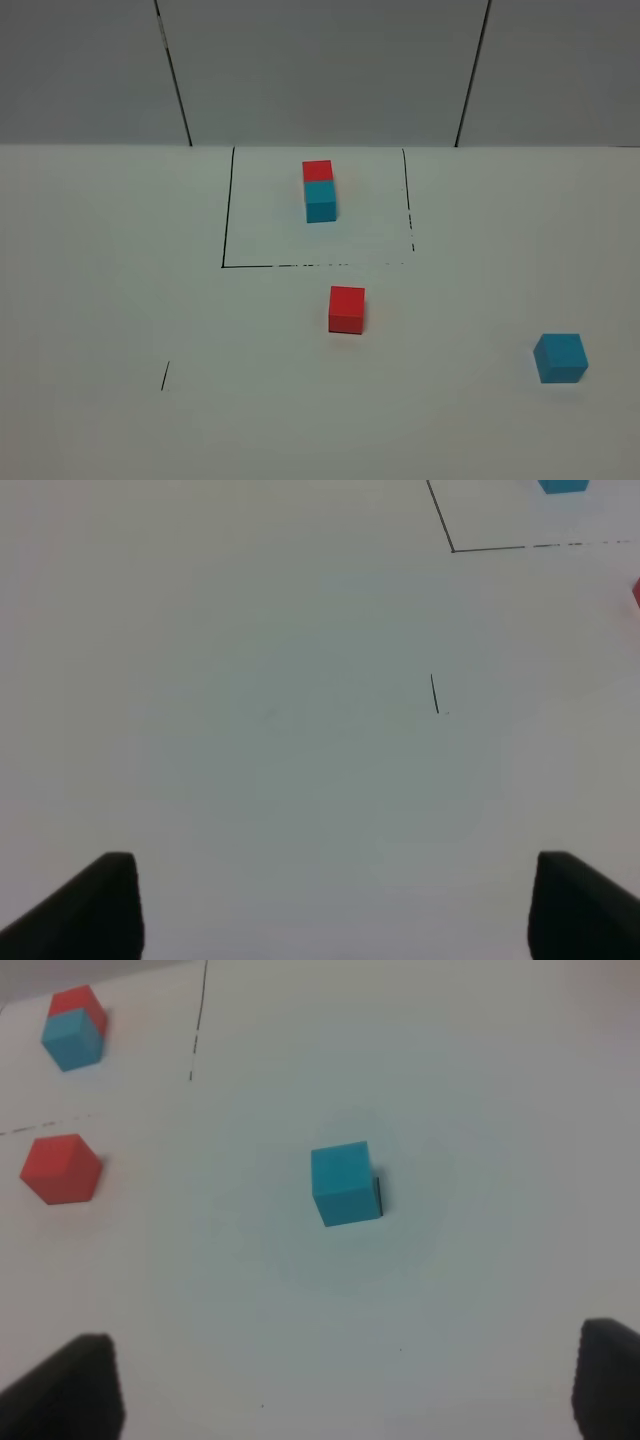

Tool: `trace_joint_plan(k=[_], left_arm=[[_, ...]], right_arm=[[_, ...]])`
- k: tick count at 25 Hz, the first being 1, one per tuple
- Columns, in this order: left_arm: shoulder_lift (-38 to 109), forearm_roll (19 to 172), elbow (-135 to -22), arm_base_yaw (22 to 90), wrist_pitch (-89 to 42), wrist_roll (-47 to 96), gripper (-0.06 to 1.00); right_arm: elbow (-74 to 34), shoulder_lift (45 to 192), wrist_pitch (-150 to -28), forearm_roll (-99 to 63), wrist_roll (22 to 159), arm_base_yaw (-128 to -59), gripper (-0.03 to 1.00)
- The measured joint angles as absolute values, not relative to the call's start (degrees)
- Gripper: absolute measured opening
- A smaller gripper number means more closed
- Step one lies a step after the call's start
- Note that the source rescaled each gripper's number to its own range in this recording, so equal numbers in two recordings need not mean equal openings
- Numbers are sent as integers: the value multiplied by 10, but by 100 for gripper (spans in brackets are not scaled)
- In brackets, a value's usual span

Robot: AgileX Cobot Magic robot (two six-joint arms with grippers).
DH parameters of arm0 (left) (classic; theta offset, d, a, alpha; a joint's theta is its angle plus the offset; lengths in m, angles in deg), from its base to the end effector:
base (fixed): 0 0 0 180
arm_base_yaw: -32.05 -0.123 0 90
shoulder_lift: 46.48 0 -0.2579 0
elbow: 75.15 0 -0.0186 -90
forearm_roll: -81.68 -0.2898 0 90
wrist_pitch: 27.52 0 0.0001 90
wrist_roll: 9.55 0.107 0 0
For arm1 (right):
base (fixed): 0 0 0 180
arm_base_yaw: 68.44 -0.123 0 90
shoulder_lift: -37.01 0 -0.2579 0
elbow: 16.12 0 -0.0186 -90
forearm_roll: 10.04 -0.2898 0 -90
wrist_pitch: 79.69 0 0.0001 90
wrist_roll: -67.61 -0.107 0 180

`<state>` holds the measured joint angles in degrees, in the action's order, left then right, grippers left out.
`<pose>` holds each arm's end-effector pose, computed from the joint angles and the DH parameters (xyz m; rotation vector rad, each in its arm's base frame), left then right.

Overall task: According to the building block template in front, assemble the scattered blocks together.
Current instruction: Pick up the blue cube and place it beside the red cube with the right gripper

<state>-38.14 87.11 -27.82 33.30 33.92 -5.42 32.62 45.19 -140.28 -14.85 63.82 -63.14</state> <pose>0.0684 -0.0104 0.2907 0.1015 2.0388 -0.0819 0.0725 0.0011 0.2842 0.1592 2.0429 0.0842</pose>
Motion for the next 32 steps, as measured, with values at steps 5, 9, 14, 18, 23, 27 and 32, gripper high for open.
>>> trace_joint_plan(k=[5,9,14,18,23,27,32], left_arm=[[-381,871,-278,333,339,-54,64],[-381,871,-278,333,339,-54,64],[-381,871,-278,333,339,-54,63],[-381,871,-278,333,339,-54,63],[-381,871,-278,333,339,-54,63],[-381,871,-278,333,339,-54,63],[-381,871,-278,333,339,-54,63]], right_arm=[[326,452,-1402,-149,638,-631,80],[326,452,-1402,-149,638,-631,80],[326,452,-1402,-149,638,-631,80],[326,452,-1402,-149,638,-631,80],[326,452,-1402,-149,638,-631,80],[326,452,-1402,-149,638,-631,80],[326,452,-1401,-151,638,-631,80]])
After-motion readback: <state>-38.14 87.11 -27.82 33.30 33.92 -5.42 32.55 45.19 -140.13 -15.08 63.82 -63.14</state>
